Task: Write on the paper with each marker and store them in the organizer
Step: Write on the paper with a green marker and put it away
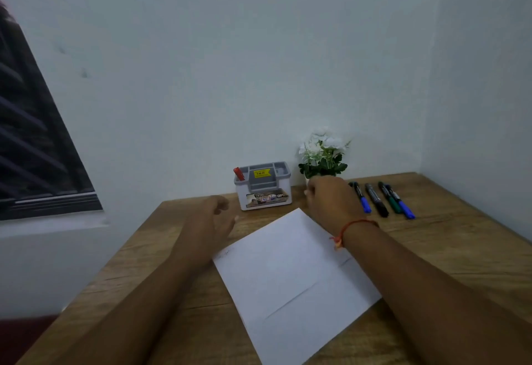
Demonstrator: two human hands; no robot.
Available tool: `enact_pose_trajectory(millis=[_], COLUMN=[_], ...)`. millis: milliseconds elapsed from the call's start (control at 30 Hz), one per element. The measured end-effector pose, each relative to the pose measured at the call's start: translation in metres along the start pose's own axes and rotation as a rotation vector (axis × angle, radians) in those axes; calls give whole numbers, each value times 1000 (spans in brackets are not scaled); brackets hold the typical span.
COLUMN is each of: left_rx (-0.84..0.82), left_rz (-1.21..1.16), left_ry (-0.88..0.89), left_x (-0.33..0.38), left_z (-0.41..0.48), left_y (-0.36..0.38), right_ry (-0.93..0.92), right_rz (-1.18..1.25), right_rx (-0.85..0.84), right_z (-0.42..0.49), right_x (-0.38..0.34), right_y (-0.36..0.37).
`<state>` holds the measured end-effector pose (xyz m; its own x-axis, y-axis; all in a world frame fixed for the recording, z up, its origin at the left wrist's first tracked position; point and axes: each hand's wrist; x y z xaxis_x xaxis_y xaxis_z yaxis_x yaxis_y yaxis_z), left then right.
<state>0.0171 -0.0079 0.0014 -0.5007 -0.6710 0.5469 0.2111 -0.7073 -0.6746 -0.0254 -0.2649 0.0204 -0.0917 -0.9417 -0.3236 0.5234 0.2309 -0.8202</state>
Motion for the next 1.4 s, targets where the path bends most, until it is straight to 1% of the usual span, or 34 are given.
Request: enact_pose_trajectory(millis=[67,133,233,367,500,700,733,867,933,1000,1067,1133,1200,1267,1333,1400], left_rx=[-66,-115,-131,-145,-166,-177,-175,-147,-135,-121,-102,-76,-52,-45,-64,-100], left_rz=[62,77,69,62,54,40,37,16,11,-2,-33,-76,-134,-214,-301,-438], left_ry=[38,65,73,67,66,67,68,87,83,88,104,124,132,118,84,43], left_x=[-6,-10,-14,-17,-16,-10,-10,-8,-6,-5,-3,1,8,14,18,22], left_z=[1,2,5,7,7,6,5,5,6,5,4,3,1,0,-1,-2], left_y=[-1,-2,-2,-2,-2,-3,-4,-4,-5,-5,-6,-8,-10,-11,-12,-12], right_ry=[-4,-26,-71,-75,-16,-61,-78,-209,-319,-411,-513,-597,-634,-630,-625,-613], right_rz=[-174,-257,-270,-248,-228,-248,-255,-226,-158,-25,56,86,107,132,167,203], right_rx=[-112,-171,-216,-286,-386,-433,-427,-291,-93,113,230,307,321,290,244,191], right_z=[5,5,5,5,14,18,19,27,29,20,5,-4,-8,-13,-19,-21], right_x=[22,36,48,53,48,48,46,34,29,21,2,-16,-29,-38,-45,-48], right_y=[3,4,5,6,4,6,7,9,11,8,-1,-10,-15,-14,-11,-5])
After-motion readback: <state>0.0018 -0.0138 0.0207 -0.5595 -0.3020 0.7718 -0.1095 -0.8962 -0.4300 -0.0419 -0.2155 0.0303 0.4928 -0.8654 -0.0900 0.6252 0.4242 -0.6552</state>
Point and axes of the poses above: each hand's wrist, its own z-axis towards the middle knuckle, its own y-axis out of the palm, x = y × z, and after that the axes turned 2 degrees about -z, right-handed
